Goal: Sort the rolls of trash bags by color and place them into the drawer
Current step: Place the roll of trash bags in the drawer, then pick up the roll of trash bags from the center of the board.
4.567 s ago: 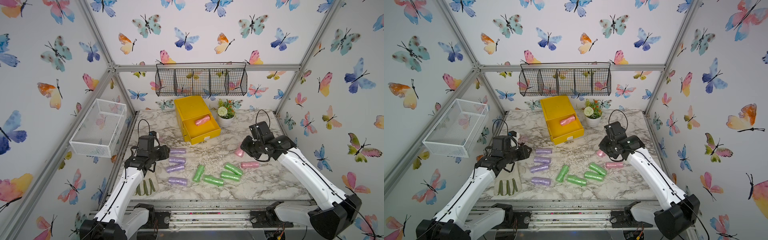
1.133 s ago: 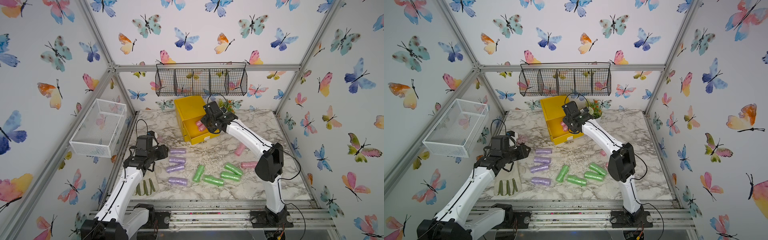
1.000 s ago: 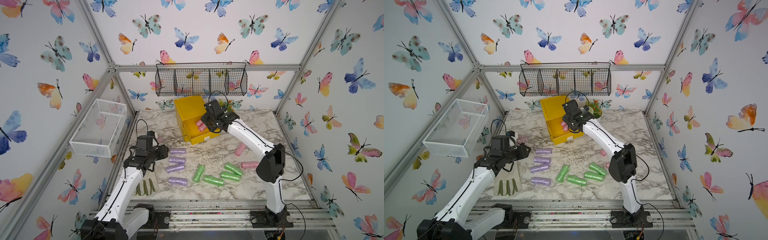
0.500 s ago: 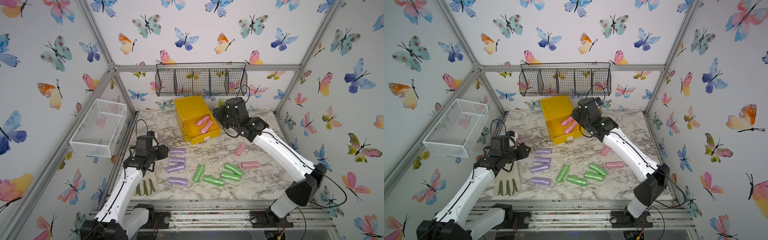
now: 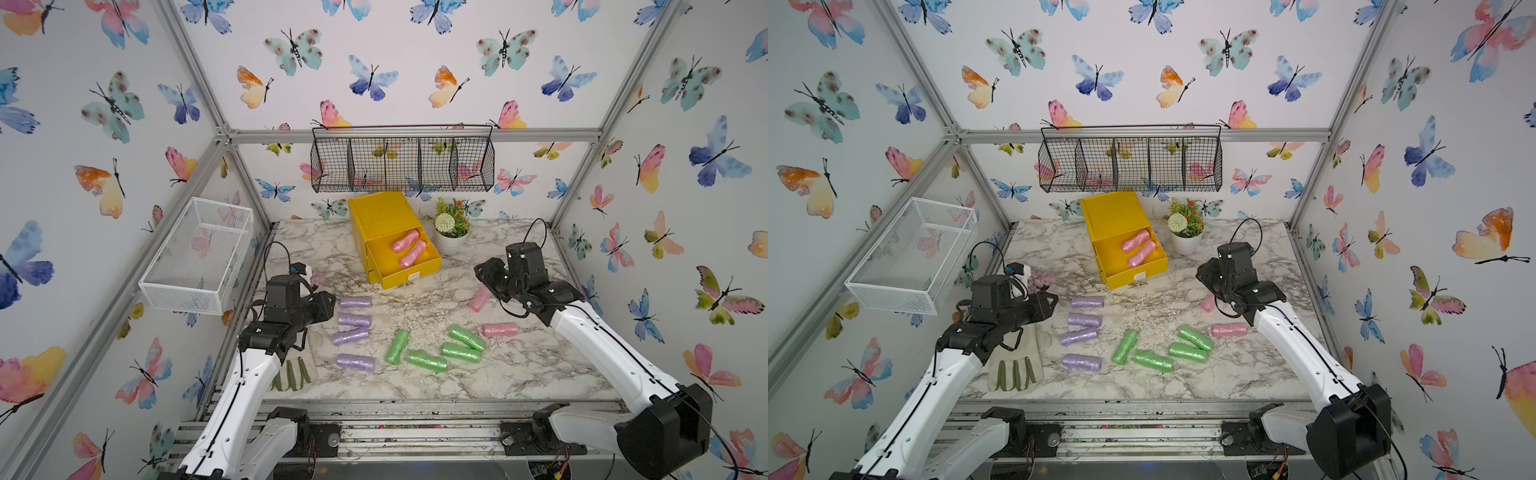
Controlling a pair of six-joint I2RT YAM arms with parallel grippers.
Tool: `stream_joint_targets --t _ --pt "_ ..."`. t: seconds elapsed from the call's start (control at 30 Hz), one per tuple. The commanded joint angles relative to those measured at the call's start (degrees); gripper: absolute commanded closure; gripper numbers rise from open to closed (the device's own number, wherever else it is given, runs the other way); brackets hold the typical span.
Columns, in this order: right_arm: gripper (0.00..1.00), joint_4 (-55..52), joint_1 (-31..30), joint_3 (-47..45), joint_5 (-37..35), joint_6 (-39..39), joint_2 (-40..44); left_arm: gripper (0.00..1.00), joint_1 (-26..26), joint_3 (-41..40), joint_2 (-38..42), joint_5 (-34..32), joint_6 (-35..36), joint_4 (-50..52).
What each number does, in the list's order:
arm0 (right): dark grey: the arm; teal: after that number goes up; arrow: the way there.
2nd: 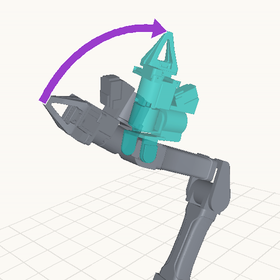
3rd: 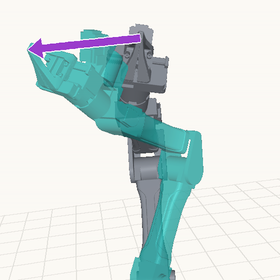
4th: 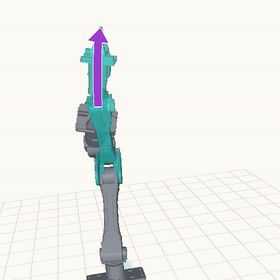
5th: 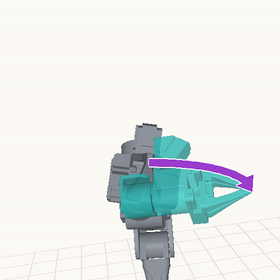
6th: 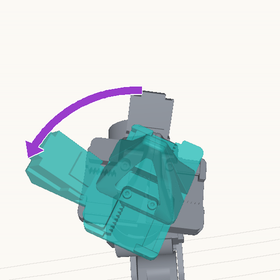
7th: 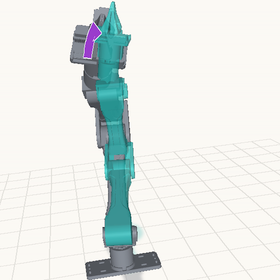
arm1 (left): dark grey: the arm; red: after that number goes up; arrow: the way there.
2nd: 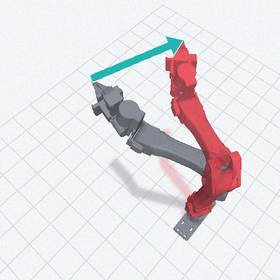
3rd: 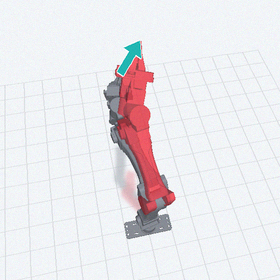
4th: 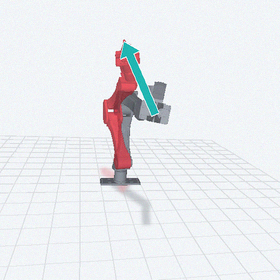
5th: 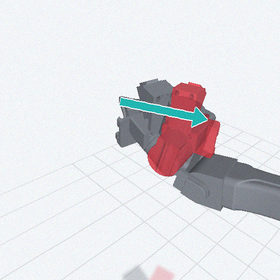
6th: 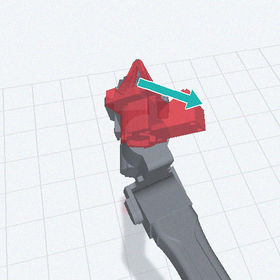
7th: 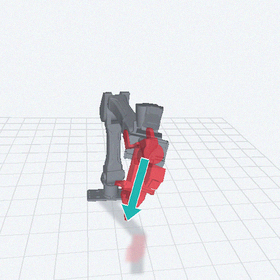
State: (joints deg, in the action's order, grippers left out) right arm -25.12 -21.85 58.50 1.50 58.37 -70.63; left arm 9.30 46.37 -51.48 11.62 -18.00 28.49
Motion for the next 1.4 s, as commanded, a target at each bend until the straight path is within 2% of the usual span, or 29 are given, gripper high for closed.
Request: stream_joint_targets --t 0.0,0.23,0.6,0.7,0.87,1.37 --pt "0.5 -2.9 1.7 -2.0 3.0 -2.0 1.4 0.53 2.6 2.5 1.6 -1.1 -0.2 3.2" --pt "0.47 -9.1 3.2 -6.0 -1.3 0.5 2.2 0.52 7.1 4.4 2.1 -5.0 -0.9 5.3" --pt "0.41 -18.4 3.3 -12.2 -8.6 14.9 7.2 0.53 8.3 1.5 2.0 -6.0 -2.7 4.3" --pt "0.33 -19.6 3.3 -12.9 -9.3 17.3 7.5 0.52 8.3 0.5 1.3 -5.8 -3.3 3.1" --pt "0.26 -19.1 3.3 -13.2 -9.2 18.5 5.4 0.52 8.4 -0.2 -0.3 -4.4 -4.2 1.7" --pt "0.26 -11.6 4.8 -13.9 -7.3 23.7 -1.4 0.51 8.3 -2.4 -0.7 -5.6 -3.6 0.1"
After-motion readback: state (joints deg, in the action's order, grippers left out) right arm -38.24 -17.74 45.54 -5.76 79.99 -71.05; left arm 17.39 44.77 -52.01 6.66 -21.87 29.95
